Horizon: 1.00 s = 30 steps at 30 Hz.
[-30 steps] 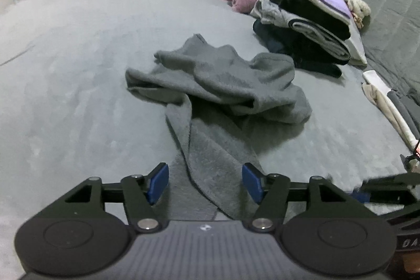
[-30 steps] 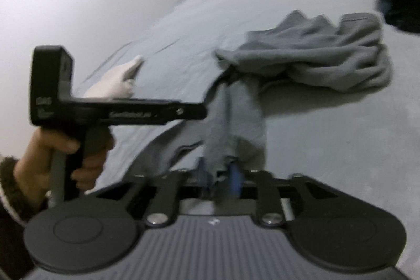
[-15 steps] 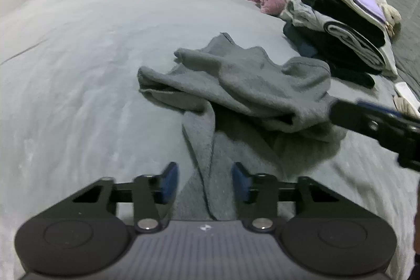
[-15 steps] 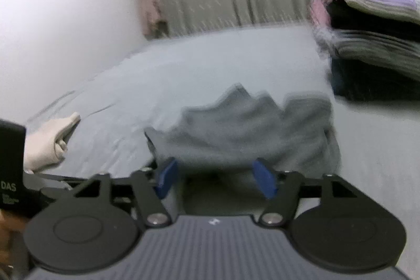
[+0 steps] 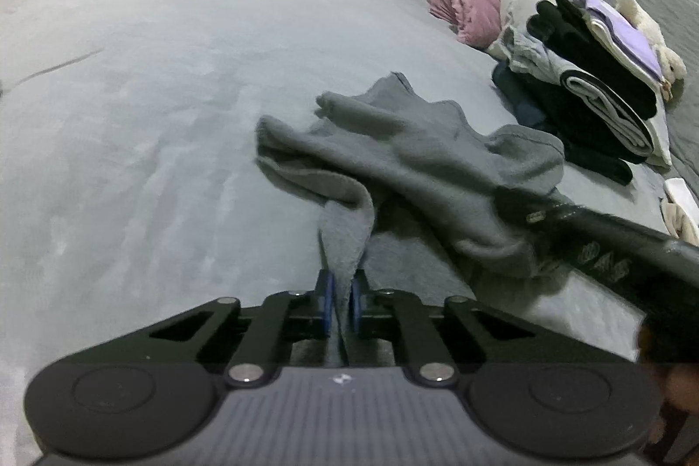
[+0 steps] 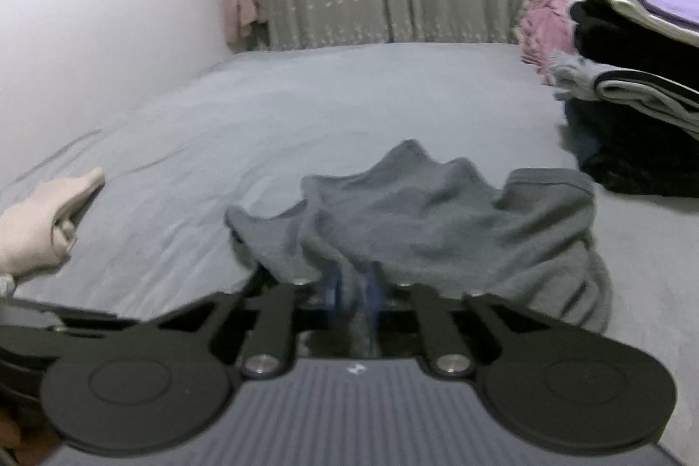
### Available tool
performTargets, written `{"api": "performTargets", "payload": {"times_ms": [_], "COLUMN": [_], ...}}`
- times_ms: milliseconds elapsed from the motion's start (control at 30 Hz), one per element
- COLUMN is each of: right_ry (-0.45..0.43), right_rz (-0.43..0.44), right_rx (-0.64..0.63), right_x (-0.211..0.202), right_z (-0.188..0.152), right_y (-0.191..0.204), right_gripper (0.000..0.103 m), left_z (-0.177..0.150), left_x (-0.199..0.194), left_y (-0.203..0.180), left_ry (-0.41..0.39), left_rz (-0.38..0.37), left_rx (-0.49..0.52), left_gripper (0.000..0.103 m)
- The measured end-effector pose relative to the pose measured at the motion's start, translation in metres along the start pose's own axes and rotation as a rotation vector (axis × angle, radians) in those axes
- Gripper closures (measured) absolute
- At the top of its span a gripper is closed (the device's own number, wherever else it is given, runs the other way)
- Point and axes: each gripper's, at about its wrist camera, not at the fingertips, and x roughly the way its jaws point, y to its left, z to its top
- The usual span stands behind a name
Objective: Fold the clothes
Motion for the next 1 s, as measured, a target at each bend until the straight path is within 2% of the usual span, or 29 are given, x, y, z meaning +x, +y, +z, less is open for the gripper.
{"api": "performTargets", "payload": {"times_ms": [167,267,400,467,533,633,733,767,833,933,1000], "right_ry": [-0.085,-0.116,-0.105,-0.079,-0.055,-0.027,-0.008,-0.003,0.010,0.028,0.051], "right_rz": [-0.075,-0.165,-0.235,-0.234,-0.238,-0.244,-0.219,-0.210,-0.183,-0.146,-0.093], "right_rx": [0.083,0.139,0.221,0.249,0.248,0.223,0.217,0.217,0.212,0.182,0.136], "right_x": [-0.023,-0.040,-0.056,-0.061,-0.065,-0.067,-0.069,-0.069,-0.066,-0.059,-0.051], "right_z": [0.012,0.018,0.017,0.013,0.008,0.003,-0.004,-0.005,-0.007,-0.007,-0.007], "right_y": [-0.027,-0.057,-0.105,-0.124,-0.133,-0.139,-0.137,-0.136,-0.129,-0.117,-0.098], "right_gripper": [0.103,0.103,0.103,0.103,0.089,0.077,0.068,0.064,0.047,0.031,0.026], "left_z": [0.004,0.006,0.008,0.007,0.006,0.005,0.004,0.003,0.002,0.000,-0.002], "left_x": [-0.007,-0.009,-0.012,-0.013,-0.014,-0.013,-0.007,-0.005,-0.001,0.006,0.010], "left_y": [0.010,0.016,0.019,0.018,0.015,0.009,0.004,0.003,0.002,0.001,-0.001], "left_ry": [-0.034,-0.045,-0.050,-0.043,-0.037,-0.034,-0.023,-0.017,-0.007,0.006,0.010], "left_rz": [0.067,0.097,0.116,0.086,0.047,0.018,0.013,0.014,0.016,0.027,0.031], "left_rx": [-0.014,-0.019,-0.006,0.001,0.013,0.024,0.015,0.012,0.008,0.008,0.009], "left_gripper": [0.100,0.101,0.101,0.098,0.093,0.065,0.054,0.052,0.051,0.049,0.047]}}
